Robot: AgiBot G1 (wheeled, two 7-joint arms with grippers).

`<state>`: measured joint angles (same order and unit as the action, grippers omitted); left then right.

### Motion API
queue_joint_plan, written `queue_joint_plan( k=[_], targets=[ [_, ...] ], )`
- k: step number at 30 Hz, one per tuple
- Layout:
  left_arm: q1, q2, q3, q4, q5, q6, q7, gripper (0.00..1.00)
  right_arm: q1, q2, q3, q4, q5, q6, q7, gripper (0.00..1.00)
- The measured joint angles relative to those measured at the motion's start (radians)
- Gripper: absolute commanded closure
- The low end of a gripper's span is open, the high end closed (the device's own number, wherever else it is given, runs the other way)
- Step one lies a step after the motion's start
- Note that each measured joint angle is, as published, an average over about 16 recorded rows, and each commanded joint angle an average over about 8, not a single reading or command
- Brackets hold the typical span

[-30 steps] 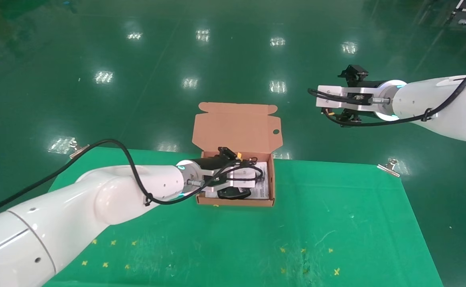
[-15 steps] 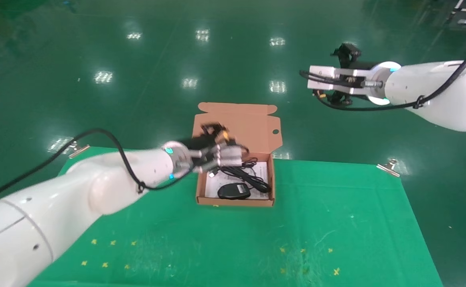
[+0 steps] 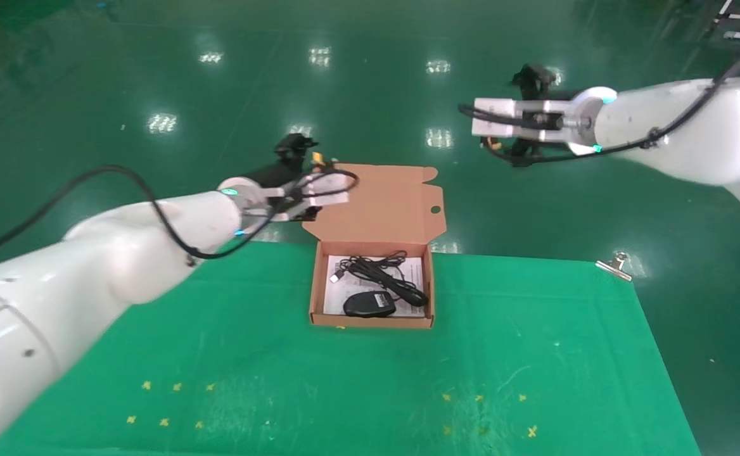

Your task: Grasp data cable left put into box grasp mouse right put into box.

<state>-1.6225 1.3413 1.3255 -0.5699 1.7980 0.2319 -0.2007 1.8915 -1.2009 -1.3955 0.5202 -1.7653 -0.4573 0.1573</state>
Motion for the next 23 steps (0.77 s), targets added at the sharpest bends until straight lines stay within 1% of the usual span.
queue_joint_plan(
  k=[5,16,23],
  targets=[
    [0.032,-0.046,-0.065,-0.041,-0.067,0.077,-0.001,0.0,-0.05,0.036,0.071,0.047,0.067,-0.067,0.0,0.0],
    [0.133,-0.179,-0.257,-0.173,-0.262,0.309,0.002,0.0,-0.2,0.144,0.275,0.187,0.256,-0.257,0.006,0.0],
    [0.166,-0.223,-0.319,-0.215,-0.326,0.384,0.003,0.0,-0.249,0.179,0.341,0.232,0.318,-0.318,0.008,0.0]
  ],
)
